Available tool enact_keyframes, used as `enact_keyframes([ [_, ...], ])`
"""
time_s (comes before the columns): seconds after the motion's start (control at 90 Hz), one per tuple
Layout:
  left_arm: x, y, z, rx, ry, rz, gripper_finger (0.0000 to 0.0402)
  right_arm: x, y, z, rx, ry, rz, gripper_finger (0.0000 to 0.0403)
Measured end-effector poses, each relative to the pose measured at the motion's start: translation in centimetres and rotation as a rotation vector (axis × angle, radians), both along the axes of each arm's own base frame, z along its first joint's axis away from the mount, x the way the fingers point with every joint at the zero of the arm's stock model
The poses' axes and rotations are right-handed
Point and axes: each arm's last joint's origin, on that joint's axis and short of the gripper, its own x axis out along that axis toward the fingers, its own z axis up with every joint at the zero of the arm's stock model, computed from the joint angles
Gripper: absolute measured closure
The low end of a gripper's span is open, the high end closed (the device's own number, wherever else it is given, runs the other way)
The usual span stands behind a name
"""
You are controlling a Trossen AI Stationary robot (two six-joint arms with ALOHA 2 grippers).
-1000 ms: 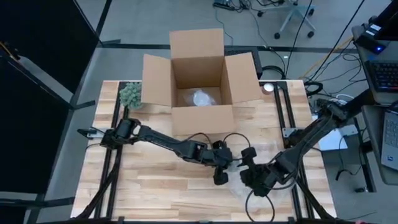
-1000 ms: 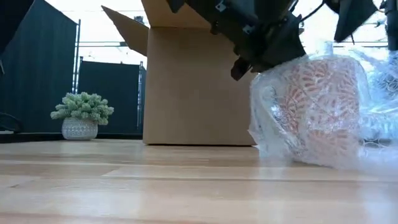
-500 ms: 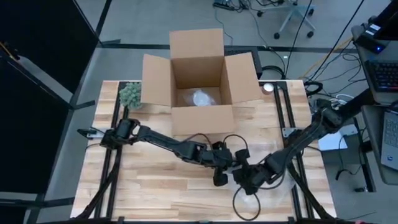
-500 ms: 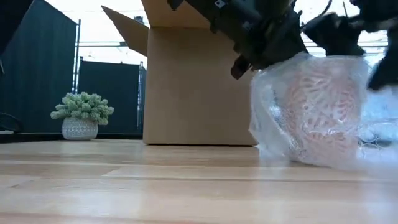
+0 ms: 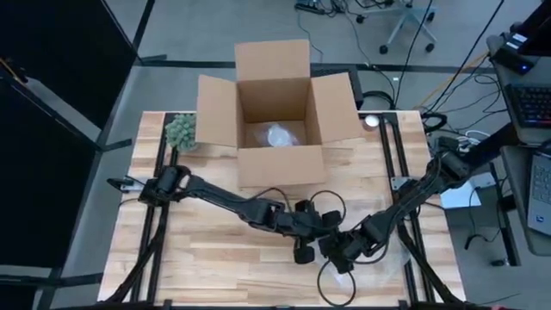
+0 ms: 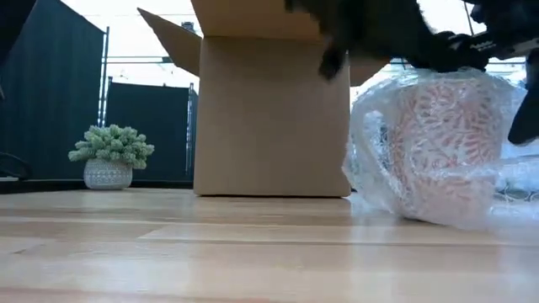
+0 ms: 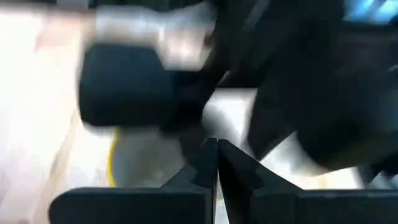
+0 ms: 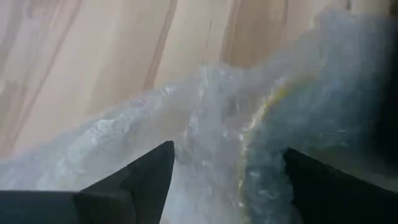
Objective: Wrap mug
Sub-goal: Wrap the orange mug in the bubble wrap
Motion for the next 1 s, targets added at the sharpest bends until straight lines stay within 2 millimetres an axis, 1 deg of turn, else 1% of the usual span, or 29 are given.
enact_keyframes([
  [0.111, 0.3, 0.2, -0.7, -0.002, 0.008, 0.001, 0.0402, 0.0, 0.0, 0.1, 0.005, 0.01, -0.002, 0.0167],
  [0.2, 0.6, 0.4, -1.4, -0.002, 0.018, 0.006, 0.0402, 0.0, 0.1, 0.8, 0.005, 0.025, -0.002, 0.0167],
  [0.278, 0.6, 0.5, -1.5, -0.007, 0.026, 0.009, 0.0402, 0.0, 0.1, 2.1, 0.002, 0.041, -0.011, 0.0167],
  [0.4, 0.6, 0.6, -1.6, -0.017, 0.032, 0.021, 0.0402, -0.3, 0.2, 4.8, 0.009, 0.079, -0.068, 0.0167],
  [0.511, 0.6, 0.6, -2.0, -0.014, 0.045, 0.024, 0.0401, -1.5, 0.2, 7.3, 0.027, 0.14, -0.116, 0.0167],
  [0.567, 0.6, 0.6, -2.2, -0.011, 0.053, 0.024, 0.0402, -2.3, 0.3, 8.2, 0.033, 0.16, -0.146, 0.0167],
  [0.633, 0.6, 0.6, -2.2, -0.011, 0.053, 0.024, 0.0402, -3.8, 0.3, 8.9, 0.03, 0.189, -0.186, 0.0167],
  [0.711, 0.6, 0.6, -2.2, -0.013, 0.052, 0.022, 0.0402, -5.5, 0.3, 8.9, 0.018, 0.225, -0.246, 0.0167],
  [0.833, 0.6, 0.6, -2.1, -0.017, 0.048, 0.019, 0.0402, -7.8, 0.3, 7.8, 0.01, 0.257, -0.329, 0.0167],
  [0.911, 0.6, 0.6, -2.1, -0.019, 0.046, 0.017, 0.0402, -9.1, 0.1, 6.6, 0.02, 0.292, -0.386, 0.0167],
  [1.0, 0.6, 0.5, -2.1, -0.021, 0.046, 0.016, 0.0402, -10.7, -0.4, 4.8, 0.023, 0.382, -0.45, 0.0167],
])
